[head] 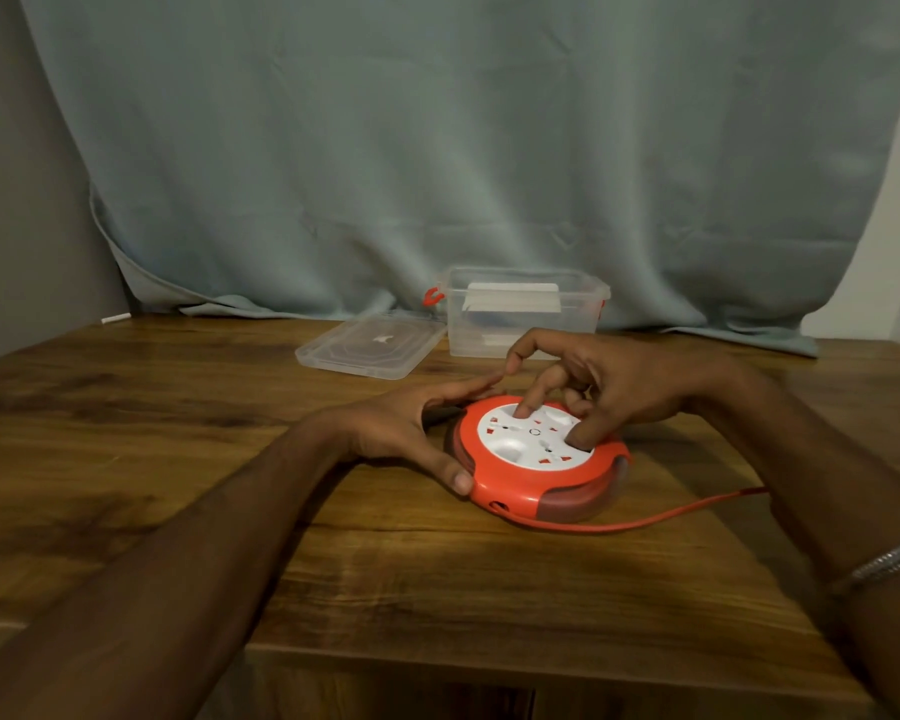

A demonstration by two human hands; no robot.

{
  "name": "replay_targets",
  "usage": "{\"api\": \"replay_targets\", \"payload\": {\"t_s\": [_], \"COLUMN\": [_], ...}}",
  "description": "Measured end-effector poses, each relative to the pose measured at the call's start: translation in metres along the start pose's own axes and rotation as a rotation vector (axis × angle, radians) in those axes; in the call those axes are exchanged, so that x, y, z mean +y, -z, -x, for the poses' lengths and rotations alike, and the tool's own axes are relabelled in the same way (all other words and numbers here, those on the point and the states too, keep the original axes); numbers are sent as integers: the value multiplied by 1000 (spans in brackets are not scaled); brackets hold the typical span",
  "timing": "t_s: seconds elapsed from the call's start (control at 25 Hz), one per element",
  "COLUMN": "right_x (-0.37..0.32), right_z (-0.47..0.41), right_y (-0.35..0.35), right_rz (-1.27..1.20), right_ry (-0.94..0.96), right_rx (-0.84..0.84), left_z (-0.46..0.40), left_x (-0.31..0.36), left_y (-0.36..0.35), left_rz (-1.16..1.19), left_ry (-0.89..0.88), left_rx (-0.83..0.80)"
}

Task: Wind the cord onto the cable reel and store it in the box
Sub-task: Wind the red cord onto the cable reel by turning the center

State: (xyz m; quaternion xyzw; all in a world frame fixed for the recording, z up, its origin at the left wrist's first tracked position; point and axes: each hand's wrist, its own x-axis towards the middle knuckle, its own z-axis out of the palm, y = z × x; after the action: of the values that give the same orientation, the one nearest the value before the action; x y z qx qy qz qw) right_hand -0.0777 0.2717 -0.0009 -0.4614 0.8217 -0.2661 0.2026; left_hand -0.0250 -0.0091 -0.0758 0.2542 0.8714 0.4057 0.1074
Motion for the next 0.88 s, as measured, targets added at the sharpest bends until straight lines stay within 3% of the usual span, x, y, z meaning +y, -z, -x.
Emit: {"api": "replay_targets", "payload": {"t_s": [0.88], "right_x": [-6], "right_z": [1], "right_y": [-6], "right_rz": [133], "right_ry": [-49], "right_rx": [175], "left_z": [8], "left_x": [11], "left_y": [4], "left_rz": [-31], "left_ry": [113], "left_rx": [28]}}
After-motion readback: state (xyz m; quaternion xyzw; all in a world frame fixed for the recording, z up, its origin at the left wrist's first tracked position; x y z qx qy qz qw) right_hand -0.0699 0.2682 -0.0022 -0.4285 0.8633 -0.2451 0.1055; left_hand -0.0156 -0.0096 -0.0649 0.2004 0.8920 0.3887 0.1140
